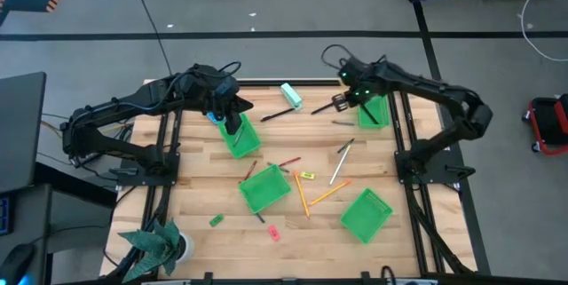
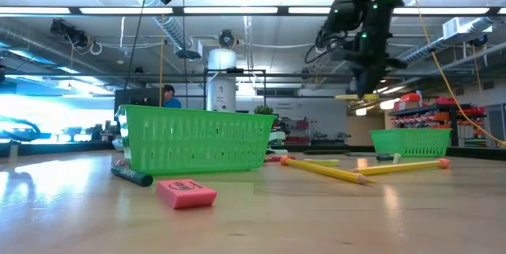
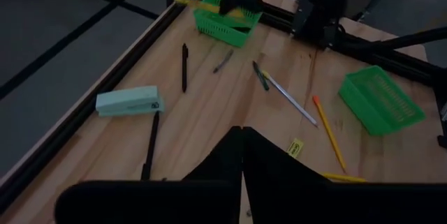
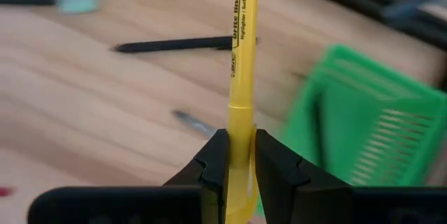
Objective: Sort crayons/erasers/pens/pencils in bins
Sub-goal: Put the yellow pen into the top right green bin
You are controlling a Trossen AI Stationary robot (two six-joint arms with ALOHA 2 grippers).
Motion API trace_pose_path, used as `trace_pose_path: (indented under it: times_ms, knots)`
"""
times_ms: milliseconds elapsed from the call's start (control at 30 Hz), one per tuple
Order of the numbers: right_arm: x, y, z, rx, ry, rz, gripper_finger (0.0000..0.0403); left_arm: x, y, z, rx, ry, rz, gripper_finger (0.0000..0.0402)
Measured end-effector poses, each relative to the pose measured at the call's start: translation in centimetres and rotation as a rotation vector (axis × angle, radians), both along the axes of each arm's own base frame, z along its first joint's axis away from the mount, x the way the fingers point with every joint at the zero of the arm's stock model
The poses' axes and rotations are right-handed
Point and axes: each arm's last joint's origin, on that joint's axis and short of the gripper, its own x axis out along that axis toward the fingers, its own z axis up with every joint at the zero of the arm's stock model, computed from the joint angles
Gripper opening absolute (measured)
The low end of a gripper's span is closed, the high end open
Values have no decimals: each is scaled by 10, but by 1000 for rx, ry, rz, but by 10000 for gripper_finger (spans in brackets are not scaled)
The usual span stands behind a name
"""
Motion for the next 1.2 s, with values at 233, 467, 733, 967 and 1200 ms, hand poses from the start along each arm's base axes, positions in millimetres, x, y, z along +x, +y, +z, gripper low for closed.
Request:
trace_pose_path:
  times_ms: [233,467,733,967,1200]
  knots:
    - [-26,-10,2,22,117,-33,61,0,1,1,-1,-7,10,28]
    - [-46,-16,-19,89,191,-88,61,0,2,1,3,-6,21,26]
    - [-60,-9,-55,182,240,-49,61,-4,9,0,-1,2,56,39]
    - [-65,-8,-68,189,244,-59,61,-4,10,-1,-4,9,59,30]
    - [-64,-7,-77,181,203,-64,61,-5,9,-2,-10,23,60,30]
